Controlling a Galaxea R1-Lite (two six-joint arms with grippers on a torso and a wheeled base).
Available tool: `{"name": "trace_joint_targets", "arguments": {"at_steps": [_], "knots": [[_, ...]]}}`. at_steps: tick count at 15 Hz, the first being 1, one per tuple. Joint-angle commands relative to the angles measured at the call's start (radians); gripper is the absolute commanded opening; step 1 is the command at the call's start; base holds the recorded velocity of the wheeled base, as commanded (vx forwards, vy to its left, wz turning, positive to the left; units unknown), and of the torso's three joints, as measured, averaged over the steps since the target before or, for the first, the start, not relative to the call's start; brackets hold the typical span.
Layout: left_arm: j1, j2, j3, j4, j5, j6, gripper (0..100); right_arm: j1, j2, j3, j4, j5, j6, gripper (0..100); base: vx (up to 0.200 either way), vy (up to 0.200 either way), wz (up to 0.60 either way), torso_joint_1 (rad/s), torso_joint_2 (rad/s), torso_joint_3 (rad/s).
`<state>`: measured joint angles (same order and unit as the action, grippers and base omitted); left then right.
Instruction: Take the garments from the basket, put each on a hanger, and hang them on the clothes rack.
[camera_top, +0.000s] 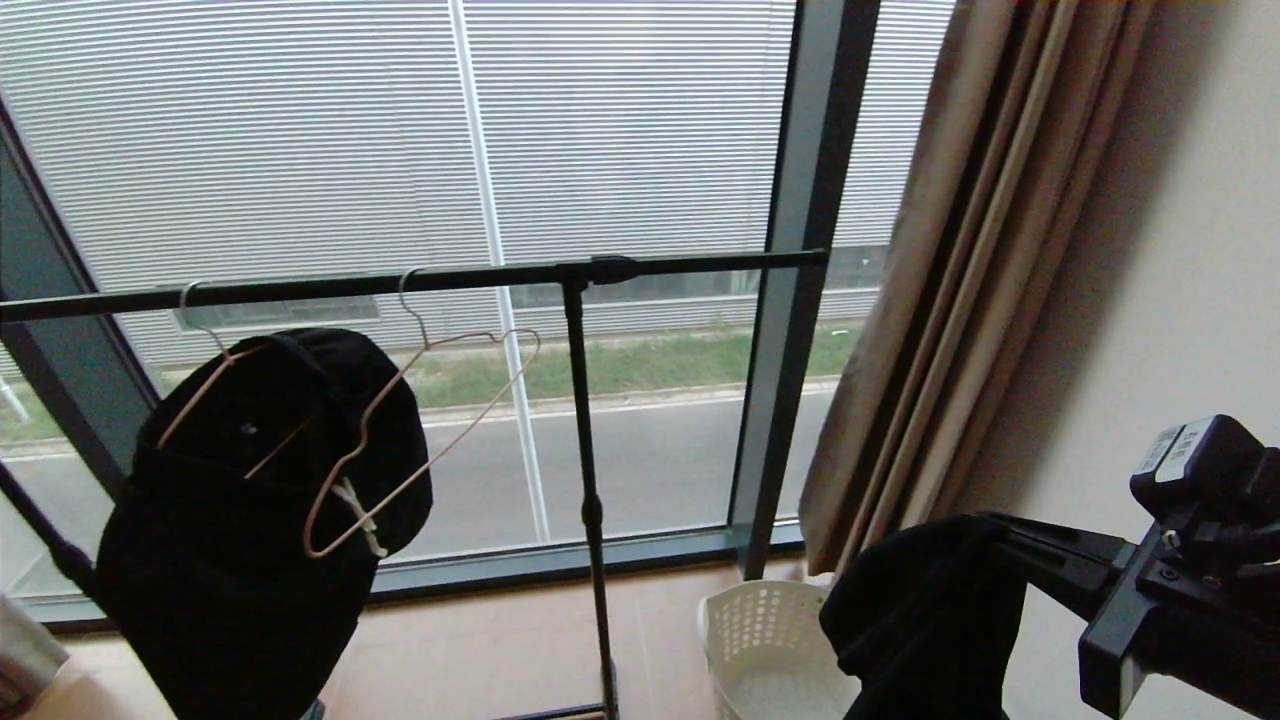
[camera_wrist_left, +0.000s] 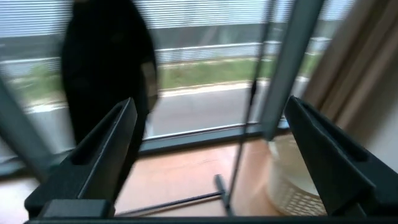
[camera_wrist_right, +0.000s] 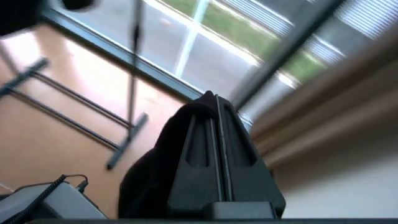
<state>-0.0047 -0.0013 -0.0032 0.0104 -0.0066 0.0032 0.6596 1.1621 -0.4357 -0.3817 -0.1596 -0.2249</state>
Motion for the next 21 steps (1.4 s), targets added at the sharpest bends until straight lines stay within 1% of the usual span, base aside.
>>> {"name": "trace_joint_targets", "arguments": {"at_steps": [1, 18, 19, 20, 21], "knots": [[0.0, 0.001, 0.0, 0.0, -0.001, 0.0, 100, 0.0, 0.002, 0.0, -0.002, 0.0, -0.001, 0, 0.0, 0.0, 0.0, 0.0, 0.0, 0.0], [0.0, 0.001, 0.0, 0.0, 0.0, 0.0, 100, 0.0, 0.001, 0.002, 0.0, 0.0, -0.001, 0, 0.0, 0.2, 0.0, 0.002, 0.0, 0.002], [0.0, 0.001, 0.0, -0.001, 0.0, 0.0, 100, -0.001, 0.001, 0.002, 0.0, 0.0, -0.001, 0, -0.2, 0.2, 0.0, -0.002, 0.0, 0.002], [0.0, 0.001, 0.0, -0.001, 0.0, 0.0, 100, 0.0, 0.002, 0.002, 0.0, 0.0, -0.001, 0, -0.2, 0.0, 0.0, 0.002, 0.0, 0.002], [0.0, 0.001, 0.0, -0.001, 0.0, 0.0, 100, -0.001, 0.002, 0.002, 0.0, 0.0, -0.001, 0, 0.0, 0.0, 0.0, 0.0, 0.0, 0.0]]}}
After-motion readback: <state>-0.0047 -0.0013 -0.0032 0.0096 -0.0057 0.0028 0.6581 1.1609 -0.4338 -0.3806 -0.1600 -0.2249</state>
